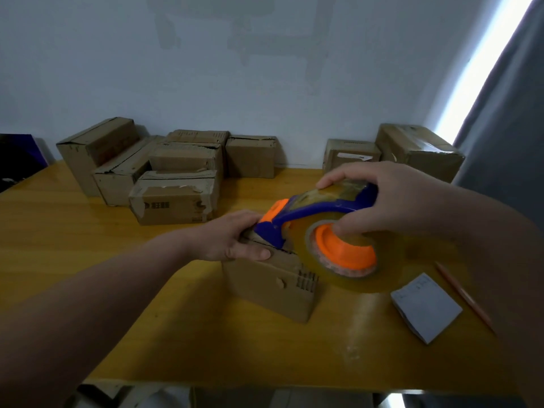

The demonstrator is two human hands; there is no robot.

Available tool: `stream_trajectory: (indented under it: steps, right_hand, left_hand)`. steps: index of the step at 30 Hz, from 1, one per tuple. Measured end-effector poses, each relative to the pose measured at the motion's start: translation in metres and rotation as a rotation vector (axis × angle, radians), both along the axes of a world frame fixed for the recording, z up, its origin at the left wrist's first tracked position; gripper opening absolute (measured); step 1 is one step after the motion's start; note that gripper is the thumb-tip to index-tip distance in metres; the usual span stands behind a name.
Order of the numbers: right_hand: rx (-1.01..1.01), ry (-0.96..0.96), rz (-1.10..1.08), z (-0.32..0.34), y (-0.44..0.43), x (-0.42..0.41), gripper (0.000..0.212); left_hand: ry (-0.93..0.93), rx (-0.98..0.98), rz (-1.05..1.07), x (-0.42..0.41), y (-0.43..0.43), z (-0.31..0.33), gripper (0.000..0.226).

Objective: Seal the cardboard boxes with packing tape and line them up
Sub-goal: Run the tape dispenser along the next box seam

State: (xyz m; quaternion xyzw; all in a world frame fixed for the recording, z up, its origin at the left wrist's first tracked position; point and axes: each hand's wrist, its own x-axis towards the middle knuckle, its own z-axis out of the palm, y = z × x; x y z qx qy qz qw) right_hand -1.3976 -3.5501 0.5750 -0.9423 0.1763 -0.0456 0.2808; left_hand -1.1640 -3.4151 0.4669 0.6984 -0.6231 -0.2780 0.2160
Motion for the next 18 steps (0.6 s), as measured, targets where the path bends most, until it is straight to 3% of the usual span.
stream_trajectory:
  steps: [4,6,9,14,18]
  right_hand:
    - [0.054,0.052,-0.05,-0.006,-0.009,-0.027,0.053]
    - [0.071,0.092,-0.049,-0.02,-0.011,-0.031,0.057]
    - [0.161,0.055,-0.058,-0.04,-0.013,-0.034,0.064]
    - [0.188,0.009,-0.067,-0.057,-0.013,-0.033,0.07]
    - [0.255,-0.075,-0.027,-0.066,-0.001,-0.016,0.069]
  left_hand:
    - [-0.151,0.093,0.003,0.003,-0.001,0.001,0.116]
    - [-0.258,0.151,-0.005,0.005,-0.003,0.003,0.127]
    - [-0.418,0.191,-0.046,0.0,-0.005,0.007,0.129]
    - [-0.377,0.075,-0.139,-0.018,-0.006,0.001,0.1]
    - [-0.357,0.023,-0.066,-0.007,0.004,0.003,0.105]
